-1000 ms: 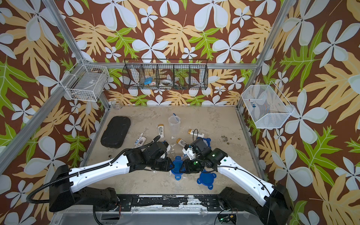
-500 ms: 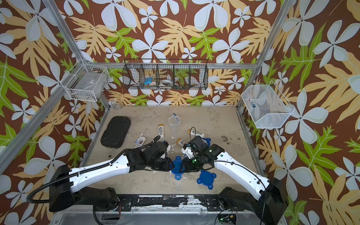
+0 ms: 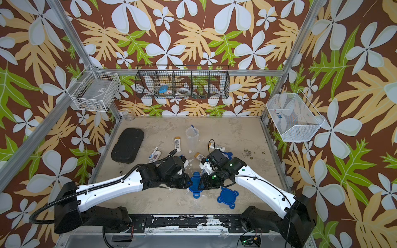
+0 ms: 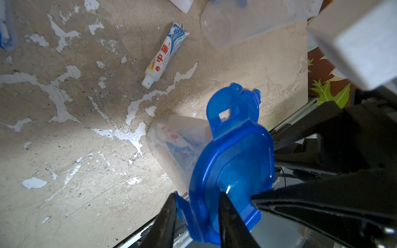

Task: Pack away toiletry kits
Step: Close the fastener on the container.

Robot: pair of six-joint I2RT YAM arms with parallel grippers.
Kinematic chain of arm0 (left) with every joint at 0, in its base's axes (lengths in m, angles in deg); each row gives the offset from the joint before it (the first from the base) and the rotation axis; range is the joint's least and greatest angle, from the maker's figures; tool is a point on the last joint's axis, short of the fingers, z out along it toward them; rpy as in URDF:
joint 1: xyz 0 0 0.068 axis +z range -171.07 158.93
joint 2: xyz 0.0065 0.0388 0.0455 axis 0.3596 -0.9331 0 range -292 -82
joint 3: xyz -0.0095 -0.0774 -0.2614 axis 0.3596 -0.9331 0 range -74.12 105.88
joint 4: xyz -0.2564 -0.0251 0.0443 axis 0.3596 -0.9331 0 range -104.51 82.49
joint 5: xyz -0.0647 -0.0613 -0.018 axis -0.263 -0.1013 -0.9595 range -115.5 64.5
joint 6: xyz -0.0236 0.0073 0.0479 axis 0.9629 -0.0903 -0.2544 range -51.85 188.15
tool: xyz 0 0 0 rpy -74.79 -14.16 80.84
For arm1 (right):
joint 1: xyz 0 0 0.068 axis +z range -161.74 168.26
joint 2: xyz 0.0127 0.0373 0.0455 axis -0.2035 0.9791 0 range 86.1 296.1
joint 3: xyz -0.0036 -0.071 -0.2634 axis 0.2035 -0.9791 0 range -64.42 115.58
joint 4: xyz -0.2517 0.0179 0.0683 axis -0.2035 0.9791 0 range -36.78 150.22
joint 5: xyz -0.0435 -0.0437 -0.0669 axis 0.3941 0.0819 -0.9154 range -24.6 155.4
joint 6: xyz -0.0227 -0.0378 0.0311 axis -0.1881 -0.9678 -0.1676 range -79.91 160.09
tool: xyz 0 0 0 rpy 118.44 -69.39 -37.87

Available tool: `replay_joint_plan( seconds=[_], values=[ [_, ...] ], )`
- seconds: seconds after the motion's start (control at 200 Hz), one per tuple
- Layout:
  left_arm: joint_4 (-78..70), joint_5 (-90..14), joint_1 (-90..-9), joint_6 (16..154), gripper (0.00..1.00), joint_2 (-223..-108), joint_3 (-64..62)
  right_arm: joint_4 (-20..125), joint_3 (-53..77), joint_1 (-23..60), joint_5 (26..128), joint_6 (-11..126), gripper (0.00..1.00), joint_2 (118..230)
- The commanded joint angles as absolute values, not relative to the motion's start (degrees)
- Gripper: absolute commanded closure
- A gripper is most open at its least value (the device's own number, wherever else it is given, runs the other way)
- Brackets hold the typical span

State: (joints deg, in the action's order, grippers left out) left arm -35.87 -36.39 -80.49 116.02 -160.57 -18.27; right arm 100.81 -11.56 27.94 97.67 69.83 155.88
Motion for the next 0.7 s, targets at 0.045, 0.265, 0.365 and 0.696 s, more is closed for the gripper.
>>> replay_joint_plan(
  seconds=[0.045,0.265,0.365,0.696],
  values=[
    [-32.47,-45.61,-81.79,116.49,0.67,-168.17,-20.63,82.73,-12.8,29.04,91.82,64.62,0.67,157.52],
    [-23.75,-49.26,-81.57,119.71,0.68,-166.7,-25.01,81.36,-13.84,29.3,94.48,65.72,0.67,157.42],
    [-21.31,-49.89,-81.26,120.9,0.68,-165.87,-26.05,81.62,-13.89,29.3,94.49,65.77,0.67,157.1],
    [-35.9,-41.24,-77.56,114.27,0.61,-162.76,-19.53,87.09,-10.34,28.82,90.56,63.28,0.62,157.01]
  ],
)
